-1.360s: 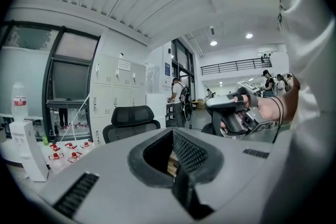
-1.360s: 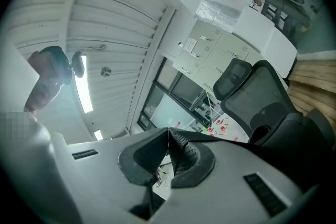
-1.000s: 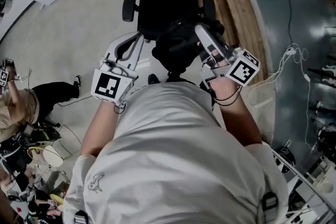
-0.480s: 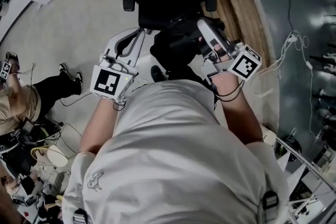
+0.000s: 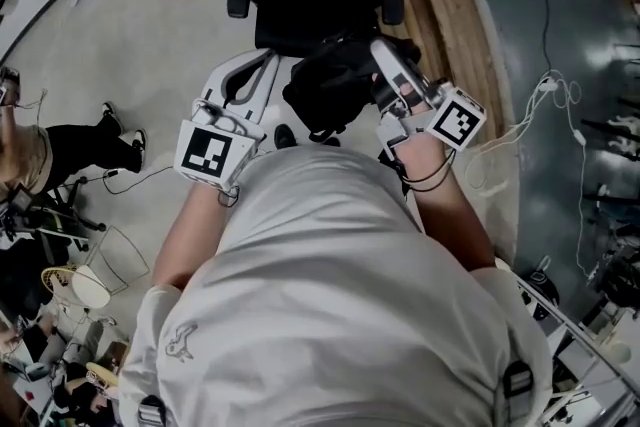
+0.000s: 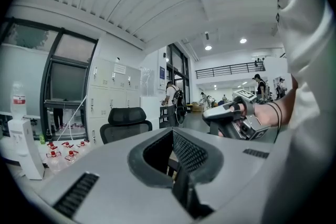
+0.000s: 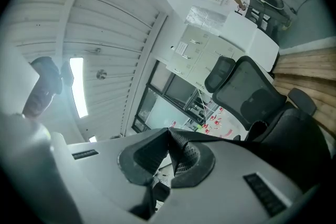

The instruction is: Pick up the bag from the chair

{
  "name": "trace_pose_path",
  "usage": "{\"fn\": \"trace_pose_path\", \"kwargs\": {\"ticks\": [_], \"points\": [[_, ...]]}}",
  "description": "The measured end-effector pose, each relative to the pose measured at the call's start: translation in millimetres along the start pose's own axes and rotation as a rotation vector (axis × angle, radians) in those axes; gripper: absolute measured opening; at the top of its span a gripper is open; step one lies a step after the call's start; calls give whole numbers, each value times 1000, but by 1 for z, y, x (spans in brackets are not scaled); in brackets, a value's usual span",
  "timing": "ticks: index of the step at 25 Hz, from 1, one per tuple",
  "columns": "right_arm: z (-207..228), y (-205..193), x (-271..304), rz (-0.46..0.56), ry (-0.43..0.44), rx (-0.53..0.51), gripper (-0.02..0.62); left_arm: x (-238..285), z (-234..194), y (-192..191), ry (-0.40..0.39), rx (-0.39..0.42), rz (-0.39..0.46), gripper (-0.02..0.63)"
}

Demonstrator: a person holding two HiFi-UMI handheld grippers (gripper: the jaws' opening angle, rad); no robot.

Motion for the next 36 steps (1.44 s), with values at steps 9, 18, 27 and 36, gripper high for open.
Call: {"fn": "trace_pose_path", "kwargs": {"ticks": [9, 18, 27, 36], "points": [[2, 27, -50, -41, 41, -14, 32, 14, 70, 9, 34, 17, 35, 8], [7, 22, -54, -58, 48, -2, 32, 12, 78, 5, 52, 10, 28, 8], [11, 22, -61, -45, 52, 10, 32, 20, 84, -5, 32, 16, 6, 8], [-3, 21, -77, -40, 44, 24, 32, 17, 101, 6, 13, 26, 1, 8]]}}
Point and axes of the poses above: the fingertips, and each gripper's own axes: x forward along the fingers, z to its right, y out of its top, the point moved 1 cm from there along -x, backward along the fingers, and after that the axes turned 7 degrees about y, right-handed, at the moved point
